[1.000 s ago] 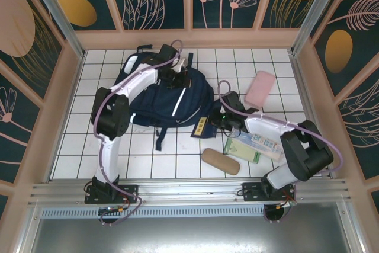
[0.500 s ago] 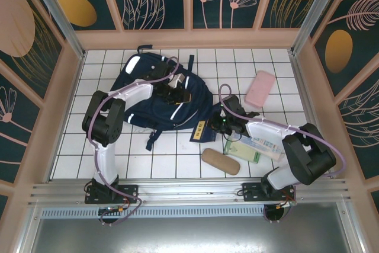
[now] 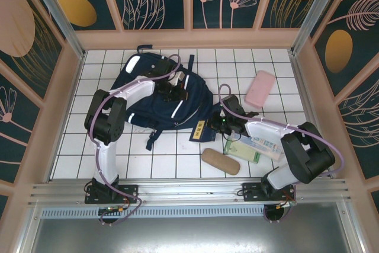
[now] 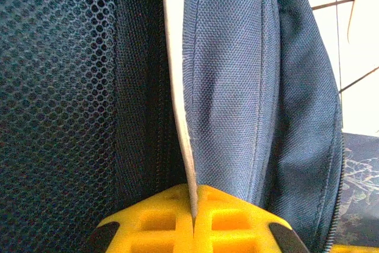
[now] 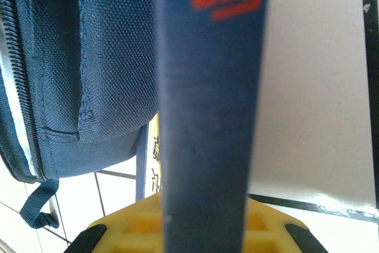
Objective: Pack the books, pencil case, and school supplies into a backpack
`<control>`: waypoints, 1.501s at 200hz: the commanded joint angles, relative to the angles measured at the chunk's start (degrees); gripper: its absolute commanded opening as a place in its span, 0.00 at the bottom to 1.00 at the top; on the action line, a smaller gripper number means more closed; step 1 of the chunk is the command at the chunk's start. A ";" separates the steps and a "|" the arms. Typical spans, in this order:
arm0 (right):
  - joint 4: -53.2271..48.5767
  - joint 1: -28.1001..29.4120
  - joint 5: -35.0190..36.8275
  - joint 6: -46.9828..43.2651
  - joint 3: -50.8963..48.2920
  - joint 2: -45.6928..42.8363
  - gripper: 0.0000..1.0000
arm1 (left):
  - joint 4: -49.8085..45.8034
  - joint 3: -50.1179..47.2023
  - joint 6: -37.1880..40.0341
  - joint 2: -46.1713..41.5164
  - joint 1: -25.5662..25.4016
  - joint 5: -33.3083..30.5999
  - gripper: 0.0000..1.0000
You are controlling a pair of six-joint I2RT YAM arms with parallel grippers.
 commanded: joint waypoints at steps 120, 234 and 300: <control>-8.93 -6.56 11.35 -8.78 6.47 -18.10 0.00 | -0.37 3.65 -5.83 -22.32 12.54 18.19 0.00; 31.55 -9.32 -14.18 6.28 5.87 -5.45 0.00 | 29.33 -9.04 -30.57 -27.93 15.73 33.86 0.00; 53.39 -7.78 -23.65 18.79 11.38 13.64 0.00 | 30.09 -10.45 -33.04 -28.33 16.33 33.29 0.00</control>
